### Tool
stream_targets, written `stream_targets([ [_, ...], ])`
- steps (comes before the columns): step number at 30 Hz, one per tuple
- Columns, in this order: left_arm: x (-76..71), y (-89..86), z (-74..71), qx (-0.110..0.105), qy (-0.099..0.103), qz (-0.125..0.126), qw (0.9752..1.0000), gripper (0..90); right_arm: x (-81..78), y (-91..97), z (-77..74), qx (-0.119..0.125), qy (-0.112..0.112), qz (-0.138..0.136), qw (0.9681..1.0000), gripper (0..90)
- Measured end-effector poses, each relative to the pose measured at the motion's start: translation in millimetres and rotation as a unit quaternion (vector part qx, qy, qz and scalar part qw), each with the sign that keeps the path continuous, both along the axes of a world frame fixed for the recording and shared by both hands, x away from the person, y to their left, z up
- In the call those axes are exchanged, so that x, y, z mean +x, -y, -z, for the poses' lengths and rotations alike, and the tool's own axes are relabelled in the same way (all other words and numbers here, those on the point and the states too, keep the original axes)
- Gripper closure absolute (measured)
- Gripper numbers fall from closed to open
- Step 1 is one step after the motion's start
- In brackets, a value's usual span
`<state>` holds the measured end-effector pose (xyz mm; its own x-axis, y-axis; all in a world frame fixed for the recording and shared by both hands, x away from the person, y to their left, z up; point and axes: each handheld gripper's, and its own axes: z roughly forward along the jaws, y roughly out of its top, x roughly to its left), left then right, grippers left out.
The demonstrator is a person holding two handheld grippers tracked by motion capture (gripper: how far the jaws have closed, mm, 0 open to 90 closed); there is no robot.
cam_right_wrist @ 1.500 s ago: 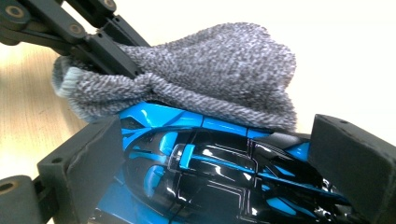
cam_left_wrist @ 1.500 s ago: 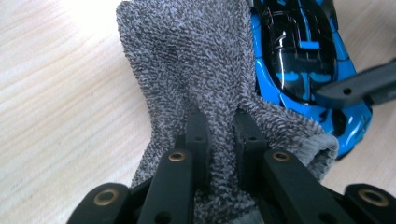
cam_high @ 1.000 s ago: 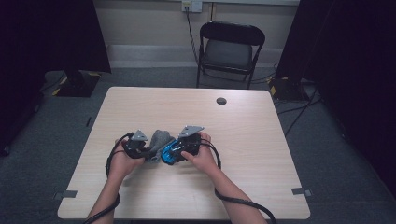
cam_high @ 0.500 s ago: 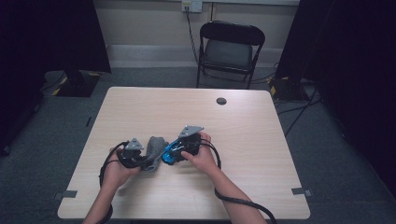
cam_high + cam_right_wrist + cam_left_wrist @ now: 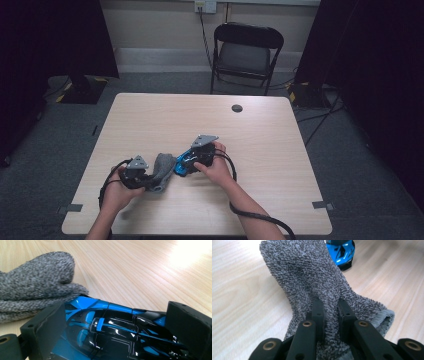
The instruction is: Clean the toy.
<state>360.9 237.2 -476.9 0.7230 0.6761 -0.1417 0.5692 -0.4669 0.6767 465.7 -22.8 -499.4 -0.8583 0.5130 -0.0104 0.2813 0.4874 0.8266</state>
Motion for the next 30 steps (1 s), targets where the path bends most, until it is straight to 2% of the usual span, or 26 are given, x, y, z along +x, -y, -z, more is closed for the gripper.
stream_targets([
  [7, -9.6, -1.6, -3.4, 0.005, 0.0, 0.008, 1.0, 78.9, 0.1, -0.1, 0.0, 0.0, 0.0, 0.001, 1.0, 2.9],
  [15, -16.9, -16.4, -14.2, -0.004, 0.006, -0.006, 1.0, 78.7, -0.1, 0.0, 0.2, 0.001, 0.0, 0.001, 1.0, 2.9],
  [18, -17.2, -22.3, -19.9, -0.011, 0.016, -0.017, 0.9997, 78.6, -0.3, 0.0, 0.4, 0.002, 0.001, 0.002, 1.0, 2.9],
  [26, 0.0, -30.4, -40.1, -0.027, 0.052, -0.049, 0.9971, 78.4, -0.4, 0.2, 0.7, 0.003, 0.002, 0.002, 1.0, 2.9],
  [30, 13.2, -28.7, -46.3, -0.029, 0.061, -0.057, 0.9961, 78.2, -0.5, 0.4, 1.1, 0.005, 0.003, 0.001, 1.0, 3.0],
])
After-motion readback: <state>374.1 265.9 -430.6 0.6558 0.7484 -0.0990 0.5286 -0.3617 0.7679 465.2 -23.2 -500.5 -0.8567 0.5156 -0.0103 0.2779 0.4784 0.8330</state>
